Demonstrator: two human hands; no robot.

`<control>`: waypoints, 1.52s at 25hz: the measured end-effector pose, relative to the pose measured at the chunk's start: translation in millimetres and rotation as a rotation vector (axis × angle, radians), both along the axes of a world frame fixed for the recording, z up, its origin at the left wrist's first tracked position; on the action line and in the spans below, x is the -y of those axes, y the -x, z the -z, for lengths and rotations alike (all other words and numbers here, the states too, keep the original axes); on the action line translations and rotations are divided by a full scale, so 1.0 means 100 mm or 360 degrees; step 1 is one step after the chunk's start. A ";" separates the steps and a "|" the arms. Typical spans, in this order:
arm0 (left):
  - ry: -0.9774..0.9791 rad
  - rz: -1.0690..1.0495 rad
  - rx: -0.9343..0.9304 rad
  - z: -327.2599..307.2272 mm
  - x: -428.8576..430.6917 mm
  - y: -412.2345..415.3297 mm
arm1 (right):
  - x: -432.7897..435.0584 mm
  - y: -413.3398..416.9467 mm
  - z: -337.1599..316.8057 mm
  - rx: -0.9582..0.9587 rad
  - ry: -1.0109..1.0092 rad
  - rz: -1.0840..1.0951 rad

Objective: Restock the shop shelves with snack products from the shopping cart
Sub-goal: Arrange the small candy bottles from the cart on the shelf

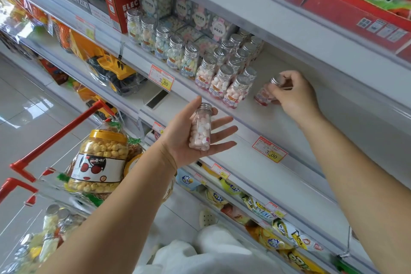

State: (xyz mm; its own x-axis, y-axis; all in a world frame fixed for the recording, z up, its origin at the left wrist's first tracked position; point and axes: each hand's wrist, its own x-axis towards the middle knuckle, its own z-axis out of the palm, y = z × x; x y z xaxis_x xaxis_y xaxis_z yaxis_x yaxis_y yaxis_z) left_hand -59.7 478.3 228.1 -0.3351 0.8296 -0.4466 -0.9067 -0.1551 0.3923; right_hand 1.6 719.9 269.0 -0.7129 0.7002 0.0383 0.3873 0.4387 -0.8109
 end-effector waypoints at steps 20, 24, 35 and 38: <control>0.0004 0.0002 0.0009 0.05 0.08 0.05 | 0.15 0.45 0.15 -0.0247 0.0995 0.0113; 0.0046 0.0017 -0.0044 0.00 0.07 0.05 | 0.28 0.42 0.17 -0.0310 0.1017 0.0161; 0.0103 0.0574 -0.0663 -0.22 -0.18 -0.06 | 0.90 -0.30 -0.13 0.0209 0.0390 -0.0619; 0.0142 0.0539 -0.0683 -0.18 -0.17 -0.05 | 0.84 -0.31 -0.11 -0.0002 0.0399 -0.0568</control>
State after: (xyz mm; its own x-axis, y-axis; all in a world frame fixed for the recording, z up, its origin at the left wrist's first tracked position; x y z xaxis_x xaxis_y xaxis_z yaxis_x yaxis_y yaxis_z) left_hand -54.3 495.6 246.1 -0.2237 0.8878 -0.4022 -0.6559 0.1681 0.7359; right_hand 32.4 636.1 280.1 -0.9119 0.3978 -0.1006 0.2463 0.3346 -0.9096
